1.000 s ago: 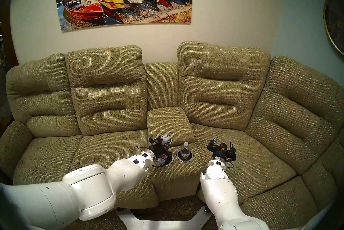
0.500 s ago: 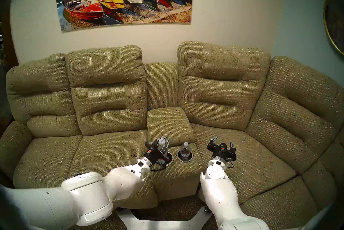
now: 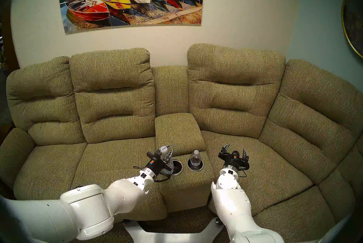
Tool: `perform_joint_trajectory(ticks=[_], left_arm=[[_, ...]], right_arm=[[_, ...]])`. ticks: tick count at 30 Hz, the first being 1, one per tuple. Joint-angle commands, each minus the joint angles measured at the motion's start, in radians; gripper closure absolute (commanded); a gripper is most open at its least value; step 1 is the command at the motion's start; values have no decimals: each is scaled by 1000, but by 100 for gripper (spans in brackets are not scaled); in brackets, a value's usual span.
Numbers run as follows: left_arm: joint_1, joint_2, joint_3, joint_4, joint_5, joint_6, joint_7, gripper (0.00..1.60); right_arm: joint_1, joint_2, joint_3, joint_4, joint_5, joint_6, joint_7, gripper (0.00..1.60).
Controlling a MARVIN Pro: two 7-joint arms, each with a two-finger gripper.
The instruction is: Put bottles into cup holders
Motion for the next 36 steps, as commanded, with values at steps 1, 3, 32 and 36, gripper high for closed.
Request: perform_joint_trajectory(ticks=[1,3,32,36], left_arm=[[98,57,7,32,0,10,-14,160],[99,57,5,30,-3,10,-16,160],[-132,-97,41,7,42,212,-46,160],[-150,-105,46,7,49,244,-49,160]], right_arm=[[12,-1,-2,-15,-2,-7,0,0],[12,-1,-2,-15,-2,-7,0,0],[13,0,-2,-9,-1,-5,0,0],[13,0,-2,-8,-1,-5,0,0]])
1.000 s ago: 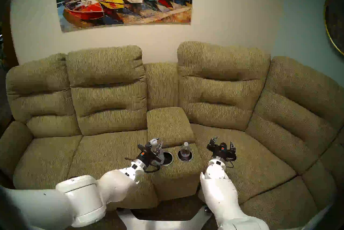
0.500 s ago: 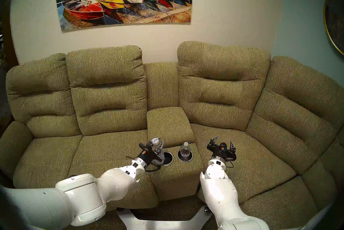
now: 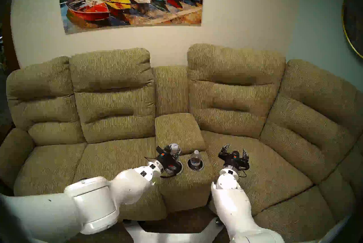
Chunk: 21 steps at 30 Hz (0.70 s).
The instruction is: Put bottles into cup holders
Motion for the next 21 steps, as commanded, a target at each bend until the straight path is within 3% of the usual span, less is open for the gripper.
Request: perform_joint_trajectory(ticks=[1,21], left_arm=[[-63,-38,1,-8,4,44,2,160],[-65,-40,17,7,35,138,1,160]], right_arm=[[12,0,-2,-12,-1,-5,0,0],[14,0,-2,-10,-1,-6,0,0]])
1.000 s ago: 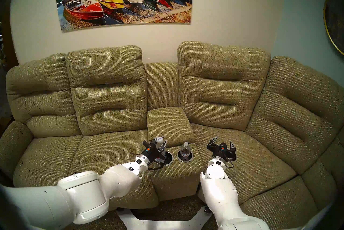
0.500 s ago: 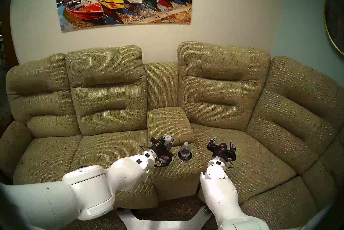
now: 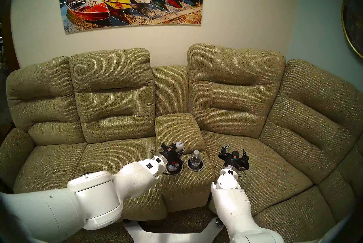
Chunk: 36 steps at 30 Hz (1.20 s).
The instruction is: Put bottles into cup holders
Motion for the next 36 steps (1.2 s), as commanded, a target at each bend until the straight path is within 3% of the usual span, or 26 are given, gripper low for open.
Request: perform_joint_trajectory(ticks=[1,14,15,36], left_arm=[[-22,-15,-3,-4,-1,8,7,160],[-25,-19,-4,-4,12,48,21,160],[-24,-20,-6,-4,12,51,24,0],[-23,-24,-11,-5,18,58,46,0]], right_arm=[[13,0,-2,-13,-1,-6,0,0],[14,0,-2,-11,-1,-6,0,0],[14,0,-2,-11,-1,-6,0,0],[15,0,-2,-10,-1,-6,0,0]])
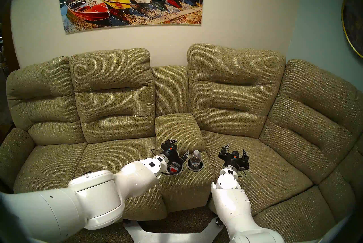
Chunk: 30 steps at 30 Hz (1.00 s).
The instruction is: Put bottles into cup holders
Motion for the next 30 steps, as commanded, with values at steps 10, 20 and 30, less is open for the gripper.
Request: perform_joint_trajectory(ticks=[10,20,30], left_arm=[[-15,-12,-4,-7,1,-8,10,0],[-15,-13,-6,-7,5,-9,17,0],[-14,-13,-7,-7,8,-9,21,0]], right_arm=[[13,0,-2,-12,-1,-6,0,0],[14,0,-2,-11,-1,-6,0,0],[14,0,-2,-11,-1,-6,0,0]])
